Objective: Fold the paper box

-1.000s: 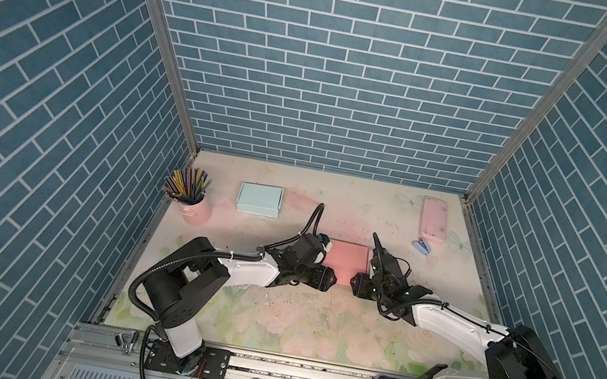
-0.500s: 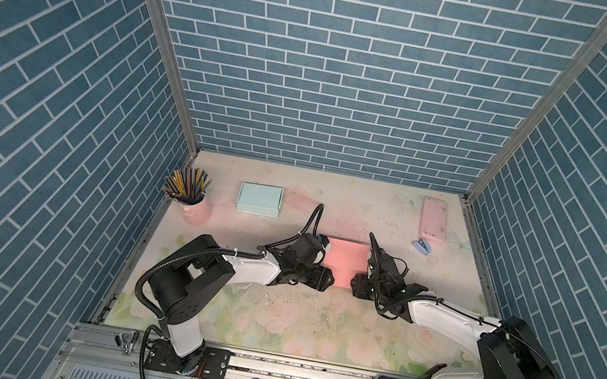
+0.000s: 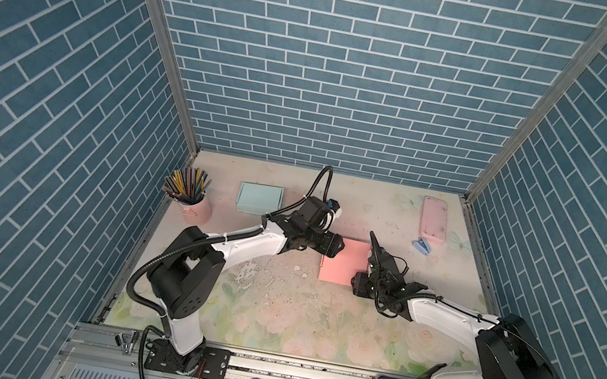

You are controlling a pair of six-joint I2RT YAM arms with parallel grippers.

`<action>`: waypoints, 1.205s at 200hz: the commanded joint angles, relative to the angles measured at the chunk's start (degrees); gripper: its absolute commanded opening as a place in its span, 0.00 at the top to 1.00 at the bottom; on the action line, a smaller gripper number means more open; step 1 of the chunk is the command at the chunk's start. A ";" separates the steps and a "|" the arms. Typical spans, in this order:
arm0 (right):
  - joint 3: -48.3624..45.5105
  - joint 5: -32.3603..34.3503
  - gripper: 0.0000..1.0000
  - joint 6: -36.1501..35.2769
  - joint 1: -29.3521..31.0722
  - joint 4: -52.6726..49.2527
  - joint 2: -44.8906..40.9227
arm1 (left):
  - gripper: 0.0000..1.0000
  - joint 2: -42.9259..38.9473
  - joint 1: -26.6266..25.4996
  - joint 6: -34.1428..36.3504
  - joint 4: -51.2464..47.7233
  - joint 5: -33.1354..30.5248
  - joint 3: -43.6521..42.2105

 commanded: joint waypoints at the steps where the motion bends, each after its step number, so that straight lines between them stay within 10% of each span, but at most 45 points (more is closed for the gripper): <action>1: 1.15 0.98 0.49 -1.60 -0.32 -0.73 0.79 | 0.21 8.55 0.74 6.42 -3.42 -0.62 7.84; 63: 1.62 1.30 0.49 -1.73 -0.74 -0.01 2.50 | 0.21 21.02 1.02 9.95 -5.70 -0.92 16.03; 241: 11.55 -3.90 0.52 -3.74 -4.13 6.92 17.88 | 0.25 22.86 2.42 6.99 -1.18 6.99 10.43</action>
